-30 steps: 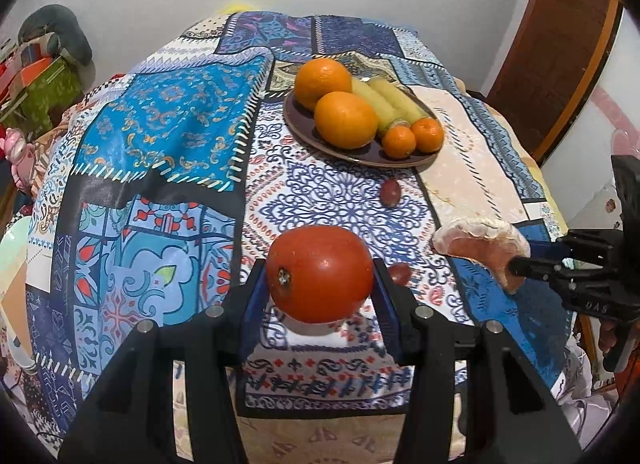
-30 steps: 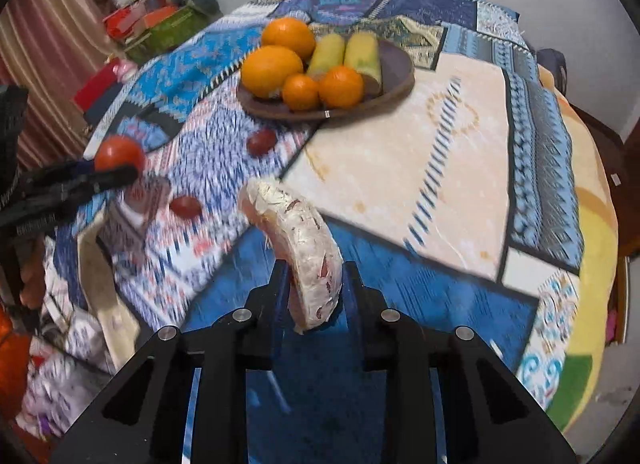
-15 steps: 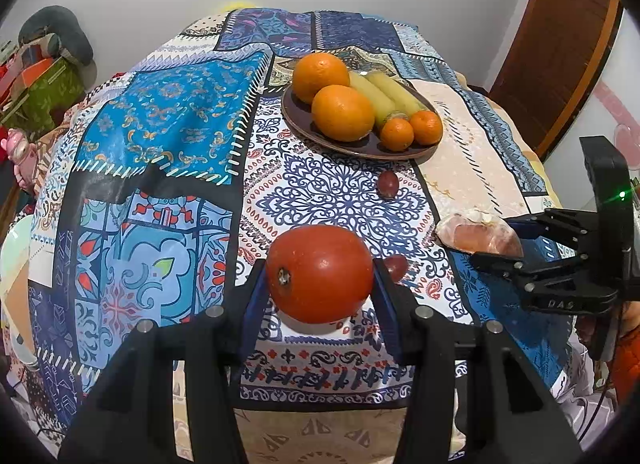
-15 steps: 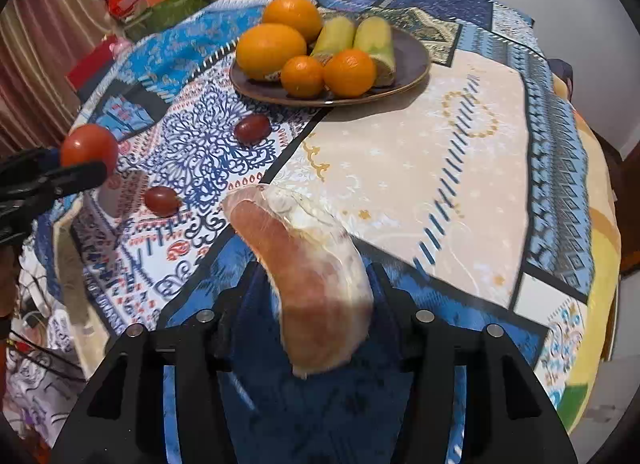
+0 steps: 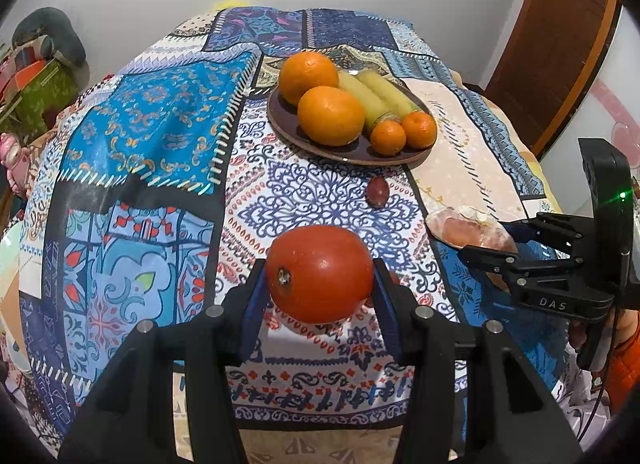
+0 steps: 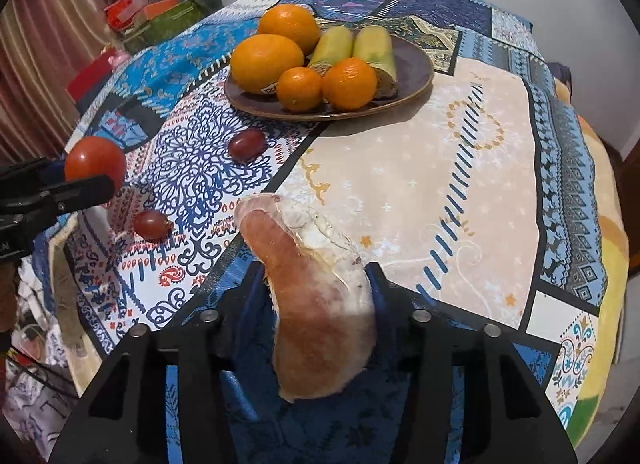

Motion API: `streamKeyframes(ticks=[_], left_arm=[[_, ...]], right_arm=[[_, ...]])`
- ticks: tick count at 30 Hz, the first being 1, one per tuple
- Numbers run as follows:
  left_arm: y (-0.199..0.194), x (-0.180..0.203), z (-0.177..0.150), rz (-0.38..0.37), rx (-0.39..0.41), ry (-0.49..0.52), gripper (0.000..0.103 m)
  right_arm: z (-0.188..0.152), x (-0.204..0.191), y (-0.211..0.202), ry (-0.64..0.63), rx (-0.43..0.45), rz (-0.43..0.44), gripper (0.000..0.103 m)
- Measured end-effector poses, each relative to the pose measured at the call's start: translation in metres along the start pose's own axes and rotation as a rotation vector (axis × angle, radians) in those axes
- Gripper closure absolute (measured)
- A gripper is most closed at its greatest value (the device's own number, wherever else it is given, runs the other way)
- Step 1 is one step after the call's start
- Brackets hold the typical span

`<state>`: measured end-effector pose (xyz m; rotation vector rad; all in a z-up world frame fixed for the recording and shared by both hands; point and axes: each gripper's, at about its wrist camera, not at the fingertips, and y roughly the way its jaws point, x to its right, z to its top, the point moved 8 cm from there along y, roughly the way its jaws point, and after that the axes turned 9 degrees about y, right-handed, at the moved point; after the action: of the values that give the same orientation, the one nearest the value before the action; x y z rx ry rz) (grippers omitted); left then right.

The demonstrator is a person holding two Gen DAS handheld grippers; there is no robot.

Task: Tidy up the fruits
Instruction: 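Carry the tomato onto the plate with the left tool while the right tool brings the pomelo wedge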

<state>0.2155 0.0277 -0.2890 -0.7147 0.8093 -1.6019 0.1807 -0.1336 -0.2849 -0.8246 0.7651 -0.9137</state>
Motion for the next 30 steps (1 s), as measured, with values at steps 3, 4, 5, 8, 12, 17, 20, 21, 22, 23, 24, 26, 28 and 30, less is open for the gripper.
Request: streamKeyframes(ticks=[3,4,5,8,12,17,20,21,22,23,24,26,28,30], left_arm=[[-0.002,0.002,0.007,-0.002,0.013,0.006,0.054],[-0.003,0.003,0.010,-0.003,0.018,0.008,0.053],[-0.003,0.004,0.012,-0.006,0.023,0.009,0.053],[-0.004,0.007,0.021,-0.008,0.036,0.018,0.054],[-0.006,0.011,0.035,-0.006,0.055,0.038,0.054],[-0.004,0.012,0.054,-0.002,0.076,0.053,0.053],[-0.004,0.013,0.069,0.000,0.096,0.061,0.053],[-0.004,0.013,0.074,0.001,0.102,0.064,0.054],[-0.003,0.013,0.080,0.001,0.108,0.067,0.053],[-0.002,0.013,0.086,0.000,0.115,0.069,0.053],[-0.001,0.013,0.091,-0.002,0.118,0.070,0.053],[0.004,0.013,0.102,-0.008,0.126,0.070,0.053],[0.009,0.014,0.111,-0.015,0.133,0.070,0.053],[0.017,0.017,0.120,-0.020,0.137,0.076,0.053]], right_arm=[[0.002,0.004,-0.005,0.018,0.009,0.000,0.063],[0.003,0.004,-0.006,0.018,0.019,-0.011,0.064],[0.004,0.004,-0.009,0.019,0.028,-0.017,0.064],[0.009,0.008,-0.017,0.043,0.058,-0.007,0.064],[0.023,0.011,-0.034,0.067,0.108,0.003,0.065],[0.048,0.014,-0.054,0.079,0.182,0.005,0.065],[0.064,0.016,-0.064,0.085,0.223,0.005,0.065],[0.068,0.016,-0.065,0.087,0.231,0.008,0.065],[0.073,0.017,-0.066,0.091,0.242,0.009,0.065],[0.078,0.018,-0.068,0.093,0.252,0.009,0.064],[0.081,0.018,-0.068,0.094,0.260,0.009,0.065],[0.090,0.020,-0.069,0.098,0.272,0.010,0.065],[0.097,0.022,-0.068,0.098,0.283,0.007,0.065],[0.105,0.025,-0.065,0.096,0.290,-0.001,0.065]])
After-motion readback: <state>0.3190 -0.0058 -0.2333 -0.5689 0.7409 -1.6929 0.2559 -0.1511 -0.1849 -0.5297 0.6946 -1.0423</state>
